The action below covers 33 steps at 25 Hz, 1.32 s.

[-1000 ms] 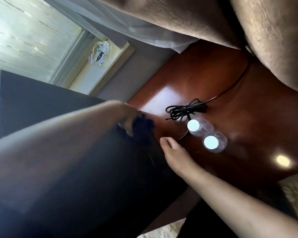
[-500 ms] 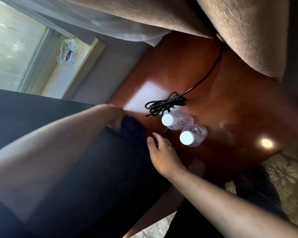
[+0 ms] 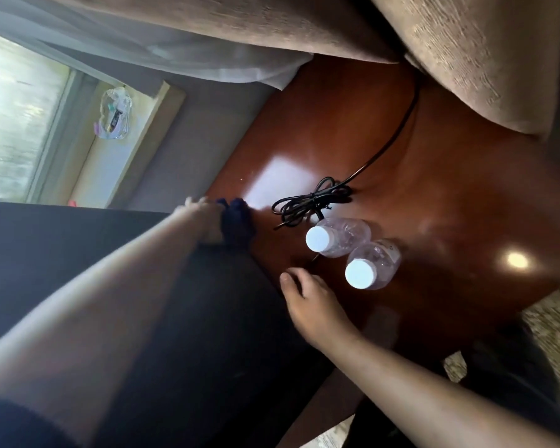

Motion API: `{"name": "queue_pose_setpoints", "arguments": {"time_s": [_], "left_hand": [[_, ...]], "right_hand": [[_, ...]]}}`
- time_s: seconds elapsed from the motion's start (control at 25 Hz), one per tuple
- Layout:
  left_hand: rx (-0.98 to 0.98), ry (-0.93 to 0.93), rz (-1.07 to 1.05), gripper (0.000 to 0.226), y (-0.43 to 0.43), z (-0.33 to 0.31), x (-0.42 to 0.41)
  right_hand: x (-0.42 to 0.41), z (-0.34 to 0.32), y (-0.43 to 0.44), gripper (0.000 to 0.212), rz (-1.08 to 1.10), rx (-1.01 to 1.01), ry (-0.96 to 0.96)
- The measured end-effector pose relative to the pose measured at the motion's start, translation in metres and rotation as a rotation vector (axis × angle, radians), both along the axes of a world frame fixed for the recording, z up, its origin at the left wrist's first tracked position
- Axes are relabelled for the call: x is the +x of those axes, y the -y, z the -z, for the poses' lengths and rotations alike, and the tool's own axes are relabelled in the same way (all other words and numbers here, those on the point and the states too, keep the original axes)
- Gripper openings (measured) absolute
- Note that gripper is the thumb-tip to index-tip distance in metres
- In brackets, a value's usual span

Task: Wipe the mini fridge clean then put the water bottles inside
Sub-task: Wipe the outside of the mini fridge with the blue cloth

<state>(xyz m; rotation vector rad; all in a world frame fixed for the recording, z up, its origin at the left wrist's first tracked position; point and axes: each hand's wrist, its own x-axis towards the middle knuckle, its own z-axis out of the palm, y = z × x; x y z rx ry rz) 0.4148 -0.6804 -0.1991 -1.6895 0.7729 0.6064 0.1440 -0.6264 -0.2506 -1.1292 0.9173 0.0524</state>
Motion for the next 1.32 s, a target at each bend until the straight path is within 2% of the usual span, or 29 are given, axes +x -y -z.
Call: {"name": "queue_pose_setpoints", "arguments": {"time_s": [0.08,0.2,0.32,0.44,0.56,0.64,0.72,0.8,0.96,1.08,1.2,1.32], "left_hand": [[-0.001,-0.094,0.005,0.096,-0.013,0.019,-0.031],[-0.124,-0.070,0.008,0.083,-0.026,0.027,-0.049],[-0.189,0.017,0.058,0.078,-0.025,0.012,-0.032],[-0.267,0.182,0.086,0.067,-0.016,-0.010,0.006],[-0.289,0.223,0.092,0.064,-0.007,-0.020,0.024],[-0.234,0.121,0.074,0.066,-0.003,-0.010,0.011],[-0.088,-0.031,-0.016,0.080,-0.006,0.016,-0.009],[0.003,-0.105,-0.047,0.089,-0.014,0.035,-0.034],[0.135,-0.203,0.032,0.074,-0.027,0.036,-0.084],[0.124,-0.215,0.040,0.091,-0.042,0.024,-0.114],[0.056,-0.279,0.029,0.080,-0.063,0.008,-0.163],[0.067,-0.375,0.105,0.075,-0.084,-0.001,-0.213]], "right_hand": [[-0.006,0.004,0.001,0.040,0.018,0.001,-0.014],[-0.009,0.004,0.002,0.036,0.024,0.021,-0.041],[-0.006,0.003,0.002,0.036,0.011,0.025,-0.032],[-0.005,0.002,0.006,0.035,-0.006,0.006,-0.029],[-0.012,0.005,0.007,0.035,-0.011,0.026,-0.062],[-0.019,0.008,0.002,0.035,-0.020,0.037,-0.084],[-0.030,0.015,-0.006,0.036,-0.024,0.047,-0.128],[-0.047,0.020,-0.012,0.037,-0.055,0.036,-0.193],[-0.081,0.025,-0.016,0.036,-0.154,0.013,-0.216],[-0.099,0.018,-0.009,0.031,-0.272,-0.060,-0.227],[-0.113,0.009,0.007,0.030,-0.377,-0.123,-0.235],[-0.127,0.001,0.021,0.030,-0.441,-0.147,-0.238]]}}
